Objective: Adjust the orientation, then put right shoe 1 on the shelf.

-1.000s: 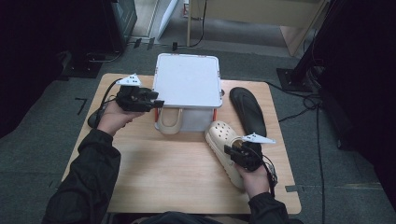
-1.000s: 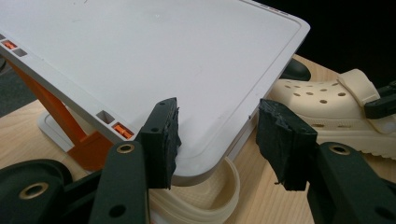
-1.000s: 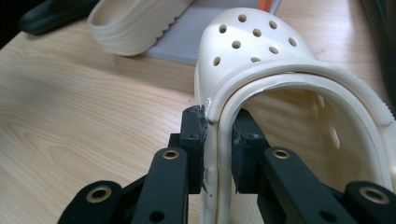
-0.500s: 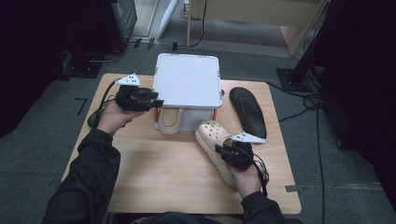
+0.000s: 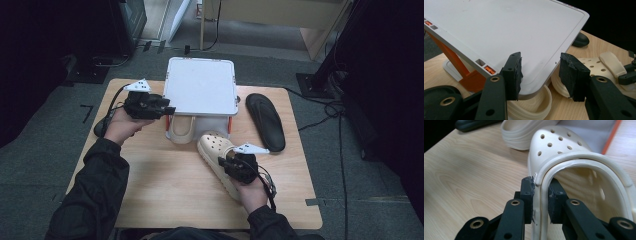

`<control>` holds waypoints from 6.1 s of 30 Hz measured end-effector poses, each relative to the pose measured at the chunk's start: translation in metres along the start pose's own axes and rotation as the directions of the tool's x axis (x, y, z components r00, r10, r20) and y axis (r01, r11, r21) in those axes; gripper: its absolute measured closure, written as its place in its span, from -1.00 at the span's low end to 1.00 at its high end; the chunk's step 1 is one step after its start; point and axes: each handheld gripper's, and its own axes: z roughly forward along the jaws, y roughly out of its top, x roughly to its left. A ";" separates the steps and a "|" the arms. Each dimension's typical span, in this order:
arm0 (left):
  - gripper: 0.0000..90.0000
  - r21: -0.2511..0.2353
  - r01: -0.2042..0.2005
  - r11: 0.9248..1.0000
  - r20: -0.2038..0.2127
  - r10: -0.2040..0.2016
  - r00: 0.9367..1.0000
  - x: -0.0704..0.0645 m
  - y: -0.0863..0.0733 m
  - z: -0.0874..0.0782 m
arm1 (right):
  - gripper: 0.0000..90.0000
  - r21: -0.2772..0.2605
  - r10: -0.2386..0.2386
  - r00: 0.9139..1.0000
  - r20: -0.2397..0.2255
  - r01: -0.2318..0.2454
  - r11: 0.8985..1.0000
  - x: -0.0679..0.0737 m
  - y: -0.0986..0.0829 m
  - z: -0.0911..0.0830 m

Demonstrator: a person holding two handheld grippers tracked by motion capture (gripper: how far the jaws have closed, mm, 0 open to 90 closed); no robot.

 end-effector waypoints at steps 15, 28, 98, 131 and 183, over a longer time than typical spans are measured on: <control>0.18 0.003 0.039 0.999 0.005 -0.039 0.999 0.001 0.000 -0.003 | 0.47 0.011 -0.067 0.993 -0.096 0.069 0.998 0.006 -0.005 -0.009; 0.18 0.005 0.019 1.000 -0.002 -0.019 1.000 -0.002 0.000 -0.001 | 0.70 -0.064 -0.132 0.991 -0.022 0.130 0.989 -0.040 0.003 -0.048; 0.18 -0.035 -0.002 0.999 -0.012 0.002 1.000 -0.003 -0.004 0.002 | -0.01 -0.050 -0.236 0.952 -0.194 0.231 0.972 -0.009 -0.006 0.012; 0.18 -0.042 0.000 0.999 -0.007 0.000 1.000 -0.003 -0.005 0.003 | 0.62 -0.096 -0.299 0.954 0.001 0.297 0.950 -0.003 0.008 0.019; 0.23 -0.035 0.021 0.999 -0.005 -0.022 1.000 -0.002 -0.004 0.001 | 0.29 -0.101 -0.241 0.969 -0.055 0.235 0.967 -0.033 0.040 0.026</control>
